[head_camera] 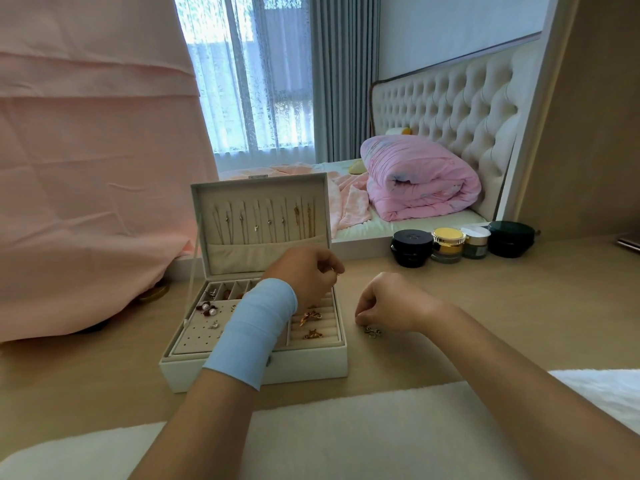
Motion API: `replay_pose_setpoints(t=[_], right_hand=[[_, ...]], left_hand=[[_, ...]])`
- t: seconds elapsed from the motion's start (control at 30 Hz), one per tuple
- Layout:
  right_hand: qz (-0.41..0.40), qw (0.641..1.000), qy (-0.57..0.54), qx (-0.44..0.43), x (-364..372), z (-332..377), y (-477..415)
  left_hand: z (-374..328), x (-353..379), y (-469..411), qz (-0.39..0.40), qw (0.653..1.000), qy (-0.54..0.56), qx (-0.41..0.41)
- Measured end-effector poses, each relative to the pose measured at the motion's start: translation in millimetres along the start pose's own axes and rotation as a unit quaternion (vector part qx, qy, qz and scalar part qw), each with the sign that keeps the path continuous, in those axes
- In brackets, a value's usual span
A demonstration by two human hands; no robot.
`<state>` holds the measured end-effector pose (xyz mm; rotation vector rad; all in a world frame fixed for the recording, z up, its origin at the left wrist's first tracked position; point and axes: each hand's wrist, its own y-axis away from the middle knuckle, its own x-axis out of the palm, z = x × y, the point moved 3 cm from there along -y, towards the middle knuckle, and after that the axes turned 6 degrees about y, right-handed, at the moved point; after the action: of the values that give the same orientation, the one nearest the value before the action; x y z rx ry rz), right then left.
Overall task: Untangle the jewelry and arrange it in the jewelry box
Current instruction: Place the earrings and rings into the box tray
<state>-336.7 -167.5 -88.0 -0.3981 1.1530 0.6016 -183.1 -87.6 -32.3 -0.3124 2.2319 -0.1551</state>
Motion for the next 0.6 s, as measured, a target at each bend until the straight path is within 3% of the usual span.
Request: replay_pose_setpoints(t=[0.23,0.4,0.6], right_hand=[[-0.038,0.999,-0.019,-0.03,-10,12,5],[-0.093,0.989,-0.104,-0.055,-26,29,12],[-0.098,0.983,-0.132,-0.083,-32,60,23]], left_hand=[[8,-30,18,0.006,1.0,0.022,0.007],[31,-60,38,0.01,1.0,-0.009,-0.006],[54,-86,56,0.001,0.999,-0.02,-0.028]])
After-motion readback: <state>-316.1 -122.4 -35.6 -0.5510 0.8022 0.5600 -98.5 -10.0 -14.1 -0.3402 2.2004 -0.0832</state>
